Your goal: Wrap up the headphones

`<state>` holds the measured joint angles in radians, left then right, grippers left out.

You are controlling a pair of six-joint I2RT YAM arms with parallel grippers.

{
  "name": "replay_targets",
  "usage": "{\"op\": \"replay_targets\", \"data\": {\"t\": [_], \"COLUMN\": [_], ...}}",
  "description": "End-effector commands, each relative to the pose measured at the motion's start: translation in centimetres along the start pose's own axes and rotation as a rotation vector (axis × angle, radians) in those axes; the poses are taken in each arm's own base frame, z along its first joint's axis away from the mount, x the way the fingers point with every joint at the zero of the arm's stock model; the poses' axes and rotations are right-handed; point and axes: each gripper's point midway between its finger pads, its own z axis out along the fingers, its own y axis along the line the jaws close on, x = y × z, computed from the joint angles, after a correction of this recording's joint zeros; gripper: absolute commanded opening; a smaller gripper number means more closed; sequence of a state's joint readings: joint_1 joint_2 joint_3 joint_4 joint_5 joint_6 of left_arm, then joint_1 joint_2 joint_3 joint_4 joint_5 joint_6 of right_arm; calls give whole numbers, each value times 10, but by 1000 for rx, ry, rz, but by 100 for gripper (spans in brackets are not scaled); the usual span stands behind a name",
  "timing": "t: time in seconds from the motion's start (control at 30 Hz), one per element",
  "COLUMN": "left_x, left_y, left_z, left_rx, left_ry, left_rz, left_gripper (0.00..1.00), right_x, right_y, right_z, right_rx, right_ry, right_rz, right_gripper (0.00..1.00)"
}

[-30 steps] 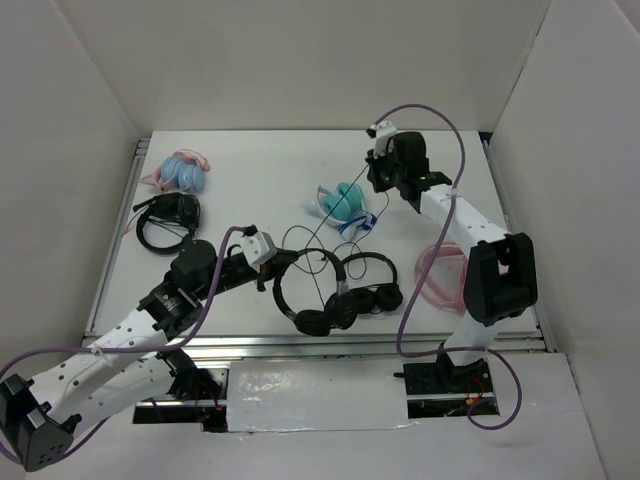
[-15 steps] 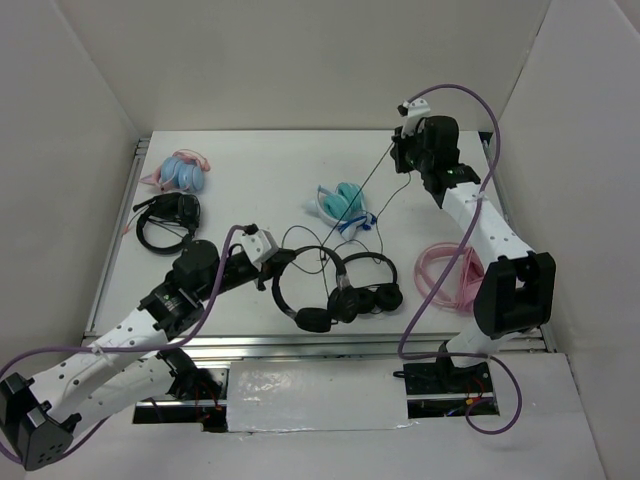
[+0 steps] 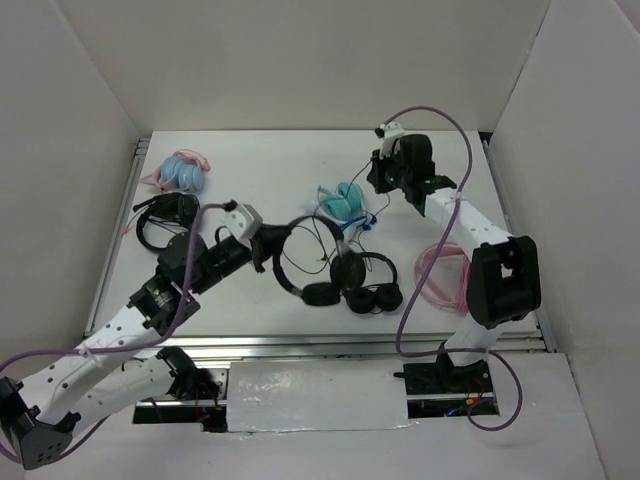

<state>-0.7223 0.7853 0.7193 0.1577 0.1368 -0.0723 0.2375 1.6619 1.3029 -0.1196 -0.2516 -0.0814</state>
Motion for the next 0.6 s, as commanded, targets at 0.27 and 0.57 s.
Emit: {"op": "replay_targets", "data": {"t": [0.27, 0.57], "left_x": [-142, -113], "left_y": [135, 203], "left_z": [-29, -43], "left_rx": [-783, -1208], "left_ry": [-346, -285], "left_rz": [-305, -306], "left_gripper": [0, 0], "right_x": [52, 63], "right_y": [143, 210], "right_z": [-19, -73], "right_rx": [-327, -407], "right_ry": [-84, -170], "right_rz": [113, 112], "right_gripper": [0, 0]}}
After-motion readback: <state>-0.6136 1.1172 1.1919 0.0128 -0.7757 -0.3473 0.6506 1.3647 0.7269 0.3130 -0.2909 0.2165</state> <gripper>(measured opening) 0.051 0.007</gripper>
